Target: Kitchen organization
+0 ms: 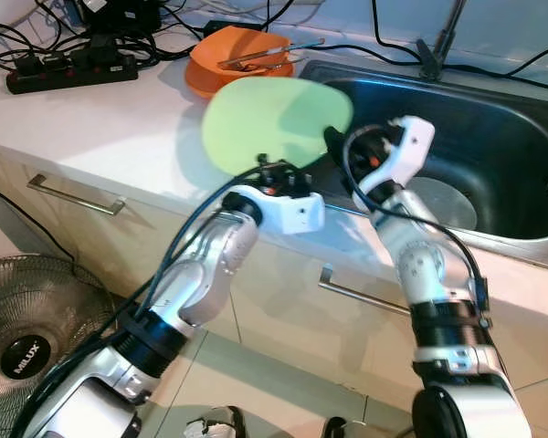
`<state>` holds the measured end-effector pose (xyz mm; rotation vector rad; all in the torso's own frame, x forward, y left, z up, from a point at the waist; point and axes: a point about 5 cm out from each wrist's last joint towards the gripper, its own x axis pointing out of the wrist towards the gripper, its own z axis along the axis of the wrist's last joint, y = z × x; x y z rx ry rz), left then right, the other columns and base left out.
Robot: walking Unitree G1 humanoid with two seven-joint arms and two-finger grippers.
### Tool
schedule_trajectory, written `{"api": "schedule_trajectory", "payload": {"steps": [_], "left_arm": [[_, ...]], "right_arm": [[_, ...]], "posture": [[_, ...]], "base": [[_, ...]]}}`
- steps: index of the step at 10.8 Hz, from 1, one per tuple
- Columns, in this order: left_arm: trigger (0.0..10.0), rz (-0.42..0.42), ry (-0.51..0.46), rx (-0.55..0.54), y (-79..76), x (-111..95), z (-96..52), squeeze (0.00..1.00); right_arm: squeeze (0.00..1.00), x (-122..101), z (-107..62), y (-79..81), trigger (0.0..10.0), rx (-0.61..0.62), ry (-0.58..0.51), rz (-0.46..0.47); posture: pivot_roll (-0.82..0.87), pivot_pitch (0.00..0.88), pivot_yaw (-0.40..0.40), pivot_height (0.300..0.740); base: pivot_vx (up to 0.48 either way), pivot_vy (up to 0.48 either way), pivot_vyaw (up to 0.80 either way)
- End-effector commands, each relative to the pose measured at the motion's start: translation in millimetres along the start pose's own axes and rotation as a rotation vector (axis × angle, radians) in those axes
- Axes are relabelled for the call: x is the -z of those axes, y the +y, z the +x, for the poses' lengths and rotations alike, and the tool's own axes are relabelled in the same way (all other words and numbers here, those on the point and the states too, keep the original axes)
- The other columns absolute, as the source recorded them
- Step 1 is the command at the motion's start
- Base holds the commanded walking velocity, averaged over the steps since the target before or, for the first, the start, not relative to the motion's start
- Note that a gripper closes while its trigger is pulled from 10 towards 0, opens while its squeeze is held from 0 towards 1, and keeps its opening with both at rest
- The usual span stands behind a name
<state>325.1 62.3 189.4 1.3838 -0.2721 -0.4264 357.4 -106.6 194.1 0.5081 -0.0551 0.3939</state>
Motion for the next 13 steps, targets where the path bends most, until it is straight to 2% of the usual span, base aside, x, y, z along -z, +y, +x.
{"api": "schedule_trajectory", "payload": {"steps": [1, 2, 7, 8, 13], "left_arm": [[10.0, 0.036, -0.065, -0.063, 13.3, -12, 1.5, 0.0], [10.0, 0.038, -0.082, -0.052, 10.3, -15, 1.7, 0.0], [10.0, 0.042, -0.097, -0.058, 9.3, -16, 1.4, 0.0], [10.0, 0.044, -0.091, -0.048, 6.7, -14, 0.3, 0.0], [10.0, 0.045, -0.09, -0.047, 6.4, -13, 0.1, 0.0]], "right_arm": [[0.0, 0, 3.0, 2.7, 10.0, -0.014, 0.008, 0.022], [0.0, 2, 4.6, 2.4, 10.0, -0.014, 0.012, 0.048], [0.0, -2, 12.8, -3.7, 10.0, 0.021, 0.01, 0.057], [0.0, -8, 13.7, -11.0, 10.0, 0.046, -0.005, 0.049], [0.0, -21, 14.6, -25.2, 10.0, 0.083, -0.043, 0.039]], "posture": [[0.09, 0.065, 0.024, 0.74], [0.09, 0.068, 0.021, 0.74], [0.11, 0.073, 0.014, 0.74], [0.11, 0.076, 0.012, 0.74], [0.11, 0.077, 0.016, 0.74]], "base": [[0.0, 0.0, 0.0], [0.0, 0.0, 0.0], [0.0, 0.0, 0.0], [0.0, 0.0, 0.0], [0.0, 0.0, 0.0]]}}
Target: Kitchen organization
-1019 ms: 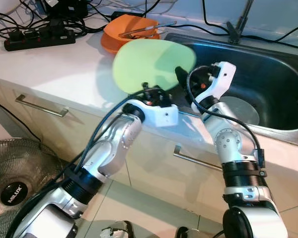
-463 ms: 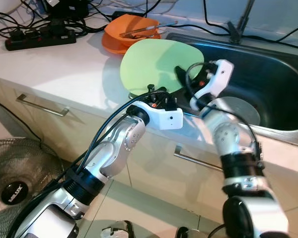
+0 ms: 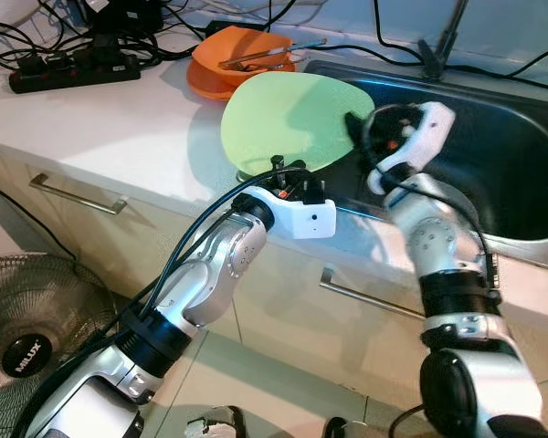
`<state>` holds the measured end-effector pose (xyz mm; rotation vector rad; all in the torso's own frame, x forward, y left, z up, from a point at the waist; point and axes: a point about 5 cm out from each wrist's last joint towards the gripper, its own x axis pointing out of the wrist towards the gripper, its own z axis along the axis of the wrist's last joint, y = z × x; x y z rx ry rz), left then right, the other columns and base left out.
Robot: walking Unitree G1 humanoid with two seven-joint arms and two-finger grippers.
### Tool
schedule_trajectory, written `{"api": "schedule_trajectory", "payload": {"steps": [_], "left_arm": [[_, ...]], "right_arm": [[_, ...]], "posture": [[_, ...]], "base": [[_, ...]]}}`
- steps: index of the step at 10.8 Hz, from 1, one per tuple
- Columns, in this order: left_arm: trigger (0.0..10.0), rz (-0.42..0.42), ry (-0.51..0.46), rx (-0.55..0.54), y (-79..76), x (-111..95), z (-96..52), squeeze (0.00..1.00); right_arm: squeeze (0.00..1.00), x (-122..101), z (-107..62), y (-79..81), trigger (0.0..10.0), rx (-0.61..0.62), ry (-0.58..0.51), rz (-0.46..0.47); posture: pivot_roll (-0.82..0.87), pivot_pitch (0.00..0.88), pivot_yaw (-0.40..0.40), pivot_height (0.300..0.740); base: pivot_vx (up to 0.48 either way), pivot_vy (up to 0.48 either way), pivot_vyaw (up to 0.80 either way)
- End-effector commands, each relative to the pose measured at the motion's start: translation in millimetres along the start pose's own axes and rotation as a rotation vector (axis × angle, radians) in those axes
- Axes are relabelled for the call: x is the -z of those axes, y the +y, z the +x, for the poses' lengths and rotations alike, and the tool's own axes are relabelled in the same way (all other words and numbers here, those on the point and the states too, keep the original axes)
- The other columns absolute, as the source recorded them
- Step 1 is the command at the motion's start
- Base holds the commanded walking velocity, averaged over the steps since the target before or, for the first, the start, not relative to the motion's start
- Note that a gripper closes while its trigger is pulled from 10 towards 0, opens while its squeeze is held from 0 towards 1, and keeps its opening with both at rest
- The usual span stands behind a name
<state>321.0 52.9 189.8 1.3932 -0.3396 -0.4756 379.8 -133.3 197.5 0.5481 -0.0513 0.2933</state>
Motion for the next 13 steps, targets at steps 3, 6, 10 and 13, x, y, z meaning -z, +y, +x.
{"api": "schedule_trajectory", "payload": {"steps": [3, 6, 10, 13], "left_arm": [[10.0, 0.027, -0.016, -0.049, 8.7, -3.1, 0.1, 0.0], [10.0, 0.034, -0.015, -0.054, 9.2, -3.3, 0.5, 0.0], [10.0, 0.038, -0.005, -0.056, 8.7, -1.2, -0.5, 0.0], [10.0, 0.047, -0.005, -0.06, 8.1, -1.7, -0.1, 0.0]], "right_arm": [[0.0, -1.2, 4.0, 6.9, 0.0, -0.031, -0.01, 0.02], [0.0, 0.9, 5.2, 9.8, 0.0, -0.049, -0.002, 0.056], [0.0, 4.1, 5.1, 13.0, 0.0, -0.074, 0.013, 0.087], [0.0, 2.6, 4.7, 12.0, 0.0, -0.079, 0.006, 0.145]], "posture": [[0.11, 0.077, 0.015, 0.74], [0.11, 0.077, 0.012, 0.74], [0.11, 0.079, 0.013, 0.74], [0.11, 0.067, 0.015, 0.74]], "base": [[0.0, 0.0, 0.0], [0.0, 0.0, 0.0], [0.0, 0.0, 0.0], [0.0, 0.0, 0.0]]}}
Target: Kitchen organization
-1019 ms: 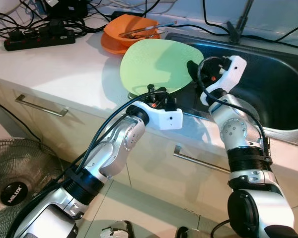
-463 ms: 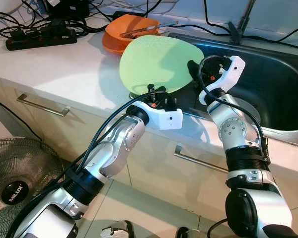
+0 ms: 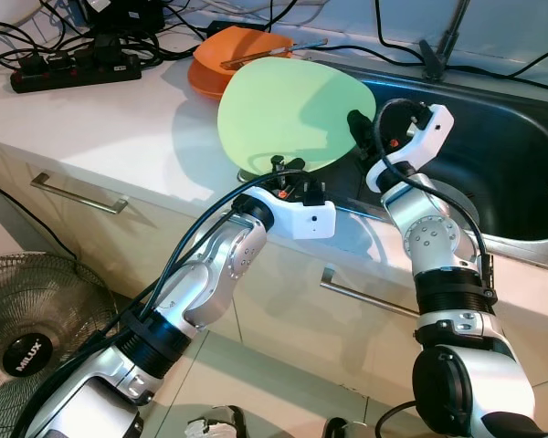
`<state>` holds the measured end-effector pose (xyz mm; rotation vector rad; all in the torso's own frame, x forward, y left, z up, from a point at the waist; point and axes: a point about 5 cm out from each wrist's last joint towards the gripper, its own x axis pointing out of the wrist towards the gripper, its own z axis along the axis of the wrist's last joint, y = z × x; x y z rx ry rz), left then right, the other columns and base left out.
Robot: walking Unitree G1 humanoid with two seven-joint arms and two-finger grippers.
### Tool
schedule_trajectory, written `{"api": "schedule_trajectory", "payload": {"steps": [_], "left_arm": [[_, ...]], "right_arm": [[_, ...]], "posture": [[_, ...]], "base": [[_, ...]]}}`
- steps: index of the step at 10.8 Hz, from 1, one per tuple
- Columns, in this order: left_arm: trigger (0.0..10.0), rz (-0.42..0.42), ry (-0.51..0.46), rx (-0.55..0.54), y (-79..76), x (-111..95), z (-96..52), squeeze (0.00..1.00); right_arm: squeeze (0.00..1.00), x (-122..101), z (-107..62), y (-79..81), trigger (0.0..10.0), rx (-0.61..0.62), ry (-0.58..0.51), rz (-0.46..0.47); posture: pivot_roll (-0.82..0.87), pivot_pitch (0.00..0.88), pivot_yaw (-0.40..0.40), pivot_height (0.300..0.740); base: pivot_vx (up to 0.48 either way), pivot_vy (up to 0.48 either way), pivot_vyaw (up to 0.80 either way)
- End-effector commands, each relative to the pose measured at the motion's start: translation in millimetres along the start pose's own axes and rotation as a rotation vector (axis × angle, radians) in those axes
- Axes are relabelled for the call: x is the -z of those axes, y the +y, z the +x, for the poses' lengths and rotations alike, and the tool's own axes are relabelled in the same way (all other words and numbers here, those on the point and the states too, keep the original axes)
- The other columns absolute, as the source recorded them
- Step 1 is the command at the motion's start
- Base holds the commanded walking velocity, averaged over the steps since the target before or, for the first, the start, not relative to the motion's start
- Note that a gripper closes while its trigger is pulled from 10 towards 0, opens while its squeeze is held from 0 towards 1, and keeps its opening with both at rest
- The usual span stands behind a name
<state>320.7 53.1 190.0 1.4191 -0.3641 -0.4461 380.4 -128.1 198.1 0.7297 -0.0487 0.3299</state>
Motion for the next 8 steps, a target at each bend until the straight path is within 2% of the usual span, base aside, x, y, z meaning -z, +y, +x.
{"api": "schedule_trajectory", "payload": {"steps": [1, 2, 3, 8], "left_arm": [[10.0, 0.015, -0.01, -0.033, 7.9, -1.6, 0.4, 0.0], [10.0, 0.014, -0.011, -0.034, 7.9, -1.7, 0.3, 0.0], [10.0, 0.012, -0.013, -0.037, 8.4, -2.3, 0.0, 1.0], [10.0, 0.003, -0.008, -0.055, 11.8, -1.4, -0.4, 1.0]], "right_arm": [[0.0, 2.2, 3.0, 7.6, 0.0, -0.043, 0.026, -0.025], [0.0, 2.9, 3.1, 8.0, 0.0, -0.045, 0.028, -0.018], [0.0, 5.2, 3.3, 9.6, 0.0, -0.05, 0.034, -0.003], [0.0, 2.0, 4.2, 4.8, 0.0, -0.019, 0.011, 0.055]], "posture": [[0.11, 0.065, 0.015, 0.74], [0.11, 0.065, 0.015, 0.74], [0.11, 0.066, 0.015, 0.74], [0.12, 0.079, 0.016, 0.74]], "base": [[0.0, 0.0, 0.0], [0.0, 0.0, 0.0], [0.0, 0.0, 0.0], [0.0, 0.0, 0.0]]}}
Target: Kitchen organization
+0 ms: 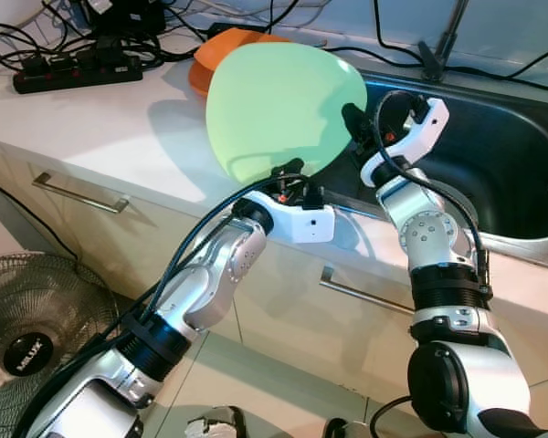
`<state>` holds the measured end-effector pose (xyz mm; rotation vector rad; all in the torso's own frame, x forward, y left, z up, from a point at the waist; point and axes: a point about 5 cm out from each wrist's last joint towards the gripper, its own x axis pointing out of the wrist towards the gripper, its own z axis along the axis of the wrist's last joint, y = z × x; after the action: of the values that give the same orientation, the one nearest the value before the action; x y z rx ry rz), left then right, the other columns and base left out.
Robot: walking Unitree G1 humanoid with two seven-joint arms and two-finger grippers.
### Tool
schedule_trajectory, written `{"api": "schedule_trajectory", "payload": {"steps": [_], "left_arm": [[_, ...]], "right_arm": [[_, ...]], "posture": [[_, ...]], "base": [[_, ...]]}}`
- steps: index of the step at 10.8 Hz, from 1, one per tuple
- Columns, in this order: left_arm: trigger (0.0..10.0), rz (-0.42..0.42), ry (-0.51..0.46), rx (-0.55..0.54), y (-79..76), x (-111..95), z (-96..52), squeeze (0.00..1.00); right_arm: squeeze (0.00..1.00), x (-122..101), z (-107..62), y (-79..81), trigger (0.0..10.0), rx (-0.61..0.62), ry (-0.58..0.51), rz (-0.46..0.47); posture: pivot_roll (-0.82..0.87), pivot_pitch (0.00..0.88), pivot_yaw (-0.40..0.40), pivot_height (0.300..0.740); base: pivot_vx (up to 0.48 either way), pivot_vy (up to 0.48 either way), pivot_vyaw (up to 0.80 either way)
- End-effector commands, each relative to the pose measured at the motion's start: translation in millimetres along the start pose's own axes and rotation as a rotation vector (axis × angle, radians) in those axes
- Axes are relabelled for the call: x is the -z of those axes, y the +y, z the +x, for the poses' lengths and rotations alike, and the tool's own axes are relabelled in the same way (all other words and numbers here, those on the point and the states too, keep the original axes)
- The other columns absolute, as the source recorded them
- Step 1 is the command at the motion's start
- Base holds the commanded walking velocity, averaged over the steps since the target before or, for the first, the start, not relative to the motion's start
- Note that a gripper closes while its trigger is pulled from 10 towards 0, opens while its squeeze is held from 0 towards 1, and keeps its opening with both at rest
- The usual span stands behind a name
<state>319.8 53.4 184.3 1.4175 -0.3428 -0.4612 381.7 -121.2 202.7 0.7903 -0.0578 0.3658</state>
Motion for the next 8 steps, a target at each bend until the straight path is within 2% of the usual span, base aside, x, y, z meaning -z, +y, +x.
{"api": "schedule_trajectory", "payload": {"steps": [1, 3, 4, 5, 6, 8], "left_arm": [[10.0, 0.01, -0.011, -0.081, 18.3, -1, 0.0, 1.0], [10.0, 0.003, -0.019, -0.098, 20.2, -2, 0.0, 1.0], [10.0, 0.004, -0.026, -0.102, 20.3, -3, -0.1, 1.0], [10.0, 0.004, -0.029, -0.105, 20.4, -4, -0.2, 0.93], [10.0, 0.001, -0.031, -0.107, 20.7, -4, -0.3, 0.0], [10.0, -0.017, -0.032, -0.103, 20.0, -3, -0.3, 0.0]], "right_arm": [[0.0, -5, 0.0, -5.4, 0.0, 0.03, -0.012, 0.016], [0.0, -17, -1.3, -15.7, 0.0, 0.082, -0.053, 0.009], [0.0, -24, -2.0, -21.6, 0.0, 0.114, -0.092, 0.034], [0.0, -30, -2.5, -25.2, 0.0, 0.13, -0.119, 0.056], [0.0, -47, -5.0, -33.0, 0.0, 0.164, -0.184, 0.078], [0.0, -67, -11.9, -48.4, 0.0, 0.238, -0.277, 0.126]], "posture": [[0.11, 0.08, 0.017, 0.74], [0.11, 0.081, 0.02, 0.74], [0.11, 0.081, 0.02, 0.74], [0.11, 0.081, 0.02, 0.74], [0.11, 0.083, 0.021, 0.74], [0.11, 0.083, 0.022, 0.74]], "base": [[0.0, 0.0, 0.0], [0.0, 0.0, 0.0], [0.0, 0.0, 0.0], [0.0, 0.0, 0.0], [0.0, 0.0, 0.0], [0.0, 0.0, 0.0]]}}
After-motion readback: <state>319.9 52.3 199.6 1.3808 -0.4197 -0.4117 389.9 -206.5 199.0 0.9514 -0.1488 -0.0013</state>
